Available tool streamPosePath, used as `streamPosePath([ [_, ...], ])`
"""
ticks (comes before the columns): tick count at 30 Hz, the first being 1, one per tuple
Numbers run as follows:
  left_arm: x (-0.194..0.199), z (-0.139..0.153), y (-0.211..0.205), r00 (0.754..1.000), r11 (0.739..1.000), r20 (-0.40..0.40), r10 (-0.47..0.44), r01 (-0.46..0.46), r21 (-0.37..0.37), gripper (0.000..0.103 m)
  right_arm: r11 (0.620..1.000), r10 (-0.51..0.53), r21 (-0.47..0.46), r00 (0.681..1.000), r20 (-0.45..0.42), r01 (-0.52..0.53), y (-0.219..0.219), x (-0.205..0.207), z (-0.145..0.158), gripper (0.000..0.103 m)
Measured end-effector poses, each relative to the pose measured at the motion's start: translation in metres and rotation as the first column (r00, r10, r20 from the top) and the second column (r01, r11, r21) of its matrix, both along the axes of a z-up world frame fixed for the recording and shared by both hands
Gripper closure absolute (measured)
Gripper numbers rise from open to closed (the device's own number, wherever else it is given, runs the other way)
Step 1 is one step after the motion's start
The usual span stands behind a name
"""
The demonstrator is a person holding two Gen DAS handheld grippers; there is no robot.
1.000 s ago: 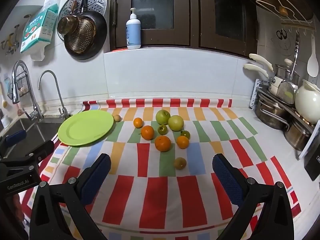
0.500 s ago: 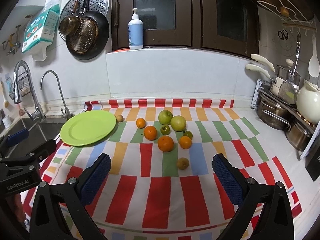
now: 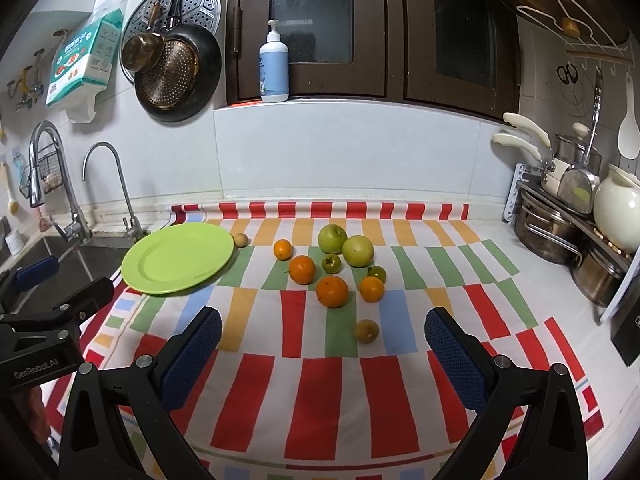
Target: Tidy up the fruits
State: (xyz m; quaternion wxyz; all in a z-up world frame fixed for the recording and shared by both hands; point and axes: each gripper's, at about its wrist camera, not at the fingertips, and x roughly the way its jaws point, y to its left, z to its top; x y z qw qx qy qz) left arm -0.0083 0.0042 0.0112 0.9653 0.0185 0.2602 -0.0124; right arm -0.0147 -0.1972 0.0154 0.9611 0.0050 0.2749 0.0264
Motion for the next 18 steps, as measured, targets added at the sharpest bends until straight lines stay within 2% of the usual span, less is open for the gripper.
streamPosePath([
  [18, -0.0018, 0.0012, -0.0011, 1.0, 1.0, 0.005, -0.005, 0.005, -0.002, 0.0, 1.0, 0.007, 0.0, 1.0, 0.002, -0.007, 0.0013, -0.0007, 0.001, 0.001],
])
